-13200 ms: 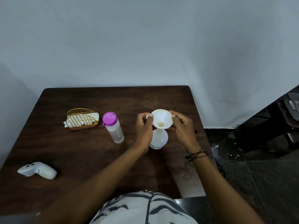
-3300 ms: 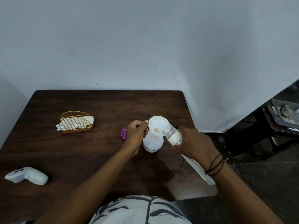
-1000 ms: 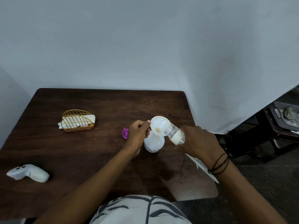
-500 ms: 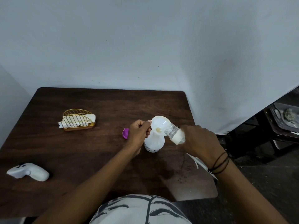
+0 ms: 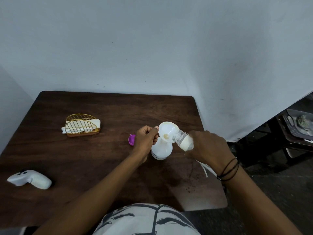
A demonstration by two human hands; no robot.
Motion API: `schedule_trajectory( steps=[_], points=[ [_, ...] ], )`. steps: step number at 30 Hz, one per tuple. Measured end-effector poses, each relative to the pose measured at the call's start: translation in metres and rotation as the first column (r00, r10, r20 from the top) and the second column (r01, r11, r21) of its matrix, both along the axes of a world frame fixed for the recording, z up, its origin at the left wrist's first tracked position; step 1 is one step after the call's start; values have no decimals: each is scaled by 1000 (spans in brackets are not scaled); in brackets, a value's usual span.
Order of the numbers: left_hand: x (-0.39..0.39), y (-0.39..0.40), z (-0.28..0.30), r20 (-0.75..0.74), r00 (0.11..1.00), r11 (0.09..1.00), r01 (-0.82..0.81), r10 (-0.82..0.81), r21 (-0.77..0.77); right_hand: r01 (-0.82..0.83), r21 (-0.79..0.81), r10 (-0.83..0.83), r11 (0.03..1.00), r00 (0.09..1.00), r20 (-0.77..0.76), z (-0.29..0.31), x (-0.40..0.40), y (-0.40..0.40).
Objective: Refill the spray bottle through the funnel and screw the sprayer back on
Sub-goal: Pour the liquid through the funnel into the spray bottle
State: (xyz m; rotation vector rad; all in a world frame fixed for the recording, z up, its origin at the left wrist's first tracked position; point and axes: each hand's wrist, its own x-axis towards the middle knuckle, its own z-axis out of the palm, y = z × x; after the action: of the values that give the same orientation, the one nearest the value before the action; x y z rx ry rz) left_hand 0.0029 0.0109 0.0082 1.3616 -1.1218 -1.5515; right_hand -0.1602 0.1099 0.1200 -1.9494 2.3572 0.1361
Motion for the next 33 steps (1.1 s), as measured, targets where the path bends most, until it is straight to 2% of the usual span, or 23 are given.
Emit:
schedule_trajectory(
  steps=[7, 12, 24, 33],
  points=[
    [0, 1, 1, 16, 1000, 1000, -8, 8, -8, -21, -31, 20, 999, 999, -34, -1, 2, -1],
    [0, 1, 1, 12, 1000, 1000, -2, 2, -8, -48, -77, 40, 996, 994, -102, -3, 4, -4],
    [1, 3, -2, 53, 999, 1000, 6, -5, -19, -55, -76, 31, 996, 957, -287, -2, 16, -8],
    [1, 4, -2, 53, 998, 1000, 16, -16, -8, -63, -108, 23, 992, 942, -334, -1, 29, -8]
  ],
)
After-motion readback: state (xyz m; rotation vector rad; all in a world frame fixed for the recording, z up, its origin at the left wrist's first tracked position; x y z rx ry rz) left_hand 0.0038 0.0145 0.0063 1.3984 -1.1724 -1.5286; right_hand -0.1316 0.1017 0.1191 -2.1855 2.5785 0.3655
